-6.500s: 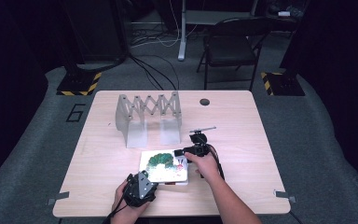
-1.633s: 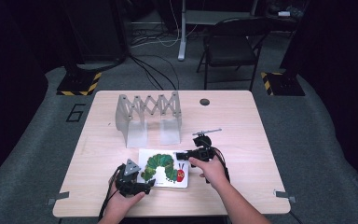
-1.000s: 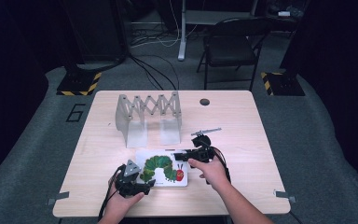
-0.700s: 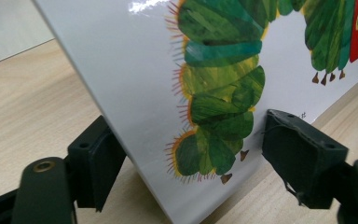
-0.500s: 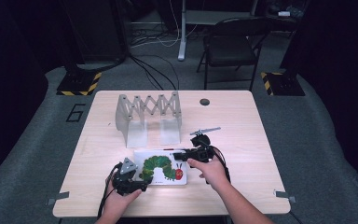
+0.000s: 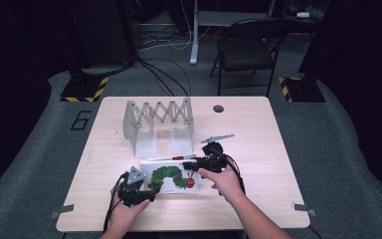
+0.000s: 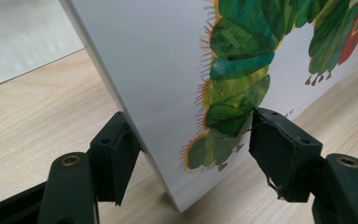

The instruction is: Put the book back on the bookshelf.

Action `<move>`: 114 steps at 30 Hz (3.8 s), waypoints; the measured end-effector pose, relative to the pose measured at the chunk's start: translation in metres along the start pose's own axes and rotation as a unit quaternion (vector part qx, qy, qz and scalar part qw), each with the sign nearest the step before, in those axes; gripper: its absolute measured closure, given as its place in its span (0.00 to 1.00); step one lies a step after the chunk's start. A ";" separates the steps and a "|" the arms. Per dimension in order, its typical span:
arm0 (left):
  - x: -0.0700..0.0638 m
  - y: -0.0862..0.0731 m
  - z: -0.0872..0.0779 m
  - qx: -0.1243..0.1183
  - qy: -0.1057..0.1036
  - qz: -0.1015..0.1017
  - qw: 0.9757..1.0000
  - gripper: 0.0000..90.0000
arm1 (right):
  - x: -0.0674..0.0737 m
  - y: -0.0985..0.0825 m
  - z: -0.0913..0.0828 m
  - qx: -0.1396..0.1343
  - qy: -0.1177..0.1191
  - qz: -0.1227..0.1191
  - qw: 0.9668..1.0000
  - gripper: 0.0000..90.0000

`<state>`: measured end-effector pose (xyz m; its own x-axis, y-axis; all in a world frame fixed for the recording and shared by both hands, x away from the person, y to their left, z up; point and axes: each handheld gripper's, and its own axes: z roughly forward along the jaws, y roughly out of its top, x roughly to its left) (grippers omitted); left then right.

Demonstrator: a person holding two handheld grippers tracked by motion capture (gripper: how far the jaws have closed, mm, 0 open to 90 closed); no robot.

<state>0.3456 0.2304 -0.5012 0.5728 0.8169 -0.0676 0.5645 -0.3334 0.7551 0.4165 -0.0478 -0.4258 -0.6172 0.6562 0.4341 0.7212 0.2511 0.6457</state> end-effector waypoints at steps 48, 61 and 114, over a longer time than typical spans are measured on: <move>-0.003 -0.001 -0.015 -0.016 -0.005 0.030 0.999 0.41 | 0.004 -0.014 -0.015 0.008 0.002 -0.049 0.999 0.49; -0.002 0.012 -0.022 -0.023 -0.013 0.053 0.998 0.41 | -0.002 -0.018 -0.025 0.007 -0.010 -0.053 0.999 0.50; -0.012 0.036 -0.009 -0.044 -0.074 0.070 0.994 0.57 | -0.018 -0.017 -0.002 0.016 -0.040 -0.053 0.998 0.65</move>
<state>0.3538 0.2127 -0.4670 0.7278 0.6841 -0.0478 0.4217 -0.3914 0.8179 0.4142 -0.0656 -0.4433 -0.6641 0.6794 0.3120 0.6640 0.3443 0.6637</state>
